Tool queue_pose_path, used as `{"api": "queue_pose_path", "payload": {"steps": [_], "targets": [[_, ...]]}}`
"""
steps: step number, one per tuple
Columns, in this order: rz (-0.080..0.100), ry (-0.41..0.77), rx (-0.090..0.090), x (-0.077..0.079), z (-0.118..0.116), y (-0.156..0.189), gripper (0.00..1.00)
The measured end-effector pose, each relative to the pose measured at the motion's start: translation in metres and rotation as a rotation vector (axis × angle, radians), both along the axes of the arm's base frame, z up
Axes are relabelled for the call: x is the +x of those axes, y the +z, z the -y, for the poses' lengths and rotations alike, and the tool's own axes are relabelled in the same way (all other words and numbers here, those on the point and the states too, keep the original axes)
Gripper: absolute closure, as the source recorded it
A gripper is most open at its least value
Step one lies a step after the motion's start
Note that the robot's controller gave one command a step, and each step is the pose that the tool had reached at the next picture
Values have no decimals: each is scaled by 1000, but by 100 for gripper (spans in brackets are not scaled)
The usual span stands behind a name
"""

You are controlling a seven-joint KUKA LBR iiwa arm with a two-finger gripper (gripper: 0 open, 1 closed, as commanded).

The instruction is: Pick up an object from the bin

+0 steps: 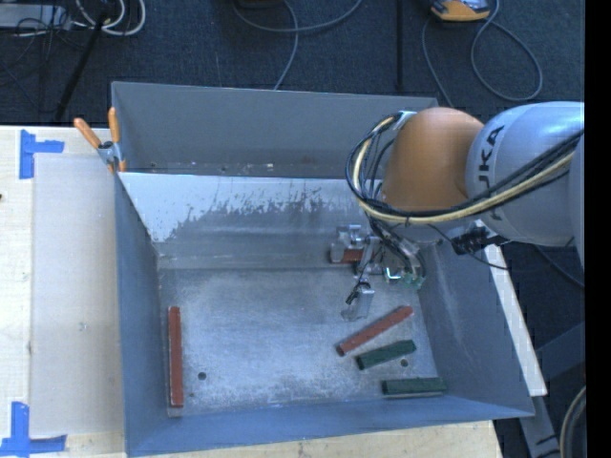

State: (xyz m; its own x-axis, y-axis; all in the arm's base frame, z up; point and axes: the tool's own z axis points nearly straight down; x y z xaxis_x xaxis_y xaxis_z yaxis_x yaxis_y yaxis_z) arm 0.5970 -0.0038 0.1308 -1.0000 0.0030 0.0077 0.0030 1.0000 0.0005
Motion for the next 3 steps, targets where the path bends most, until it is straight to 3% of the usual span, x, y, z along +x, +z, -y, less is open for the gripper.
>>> {"api": "queue_pose_path", "payload": {"steps": [1,2,3], "targets": [[13,416,-3,-11,83,94,0],[2,691,7,-13,70,-65,0],[7,689,4,-11,71,-61,100]]}}
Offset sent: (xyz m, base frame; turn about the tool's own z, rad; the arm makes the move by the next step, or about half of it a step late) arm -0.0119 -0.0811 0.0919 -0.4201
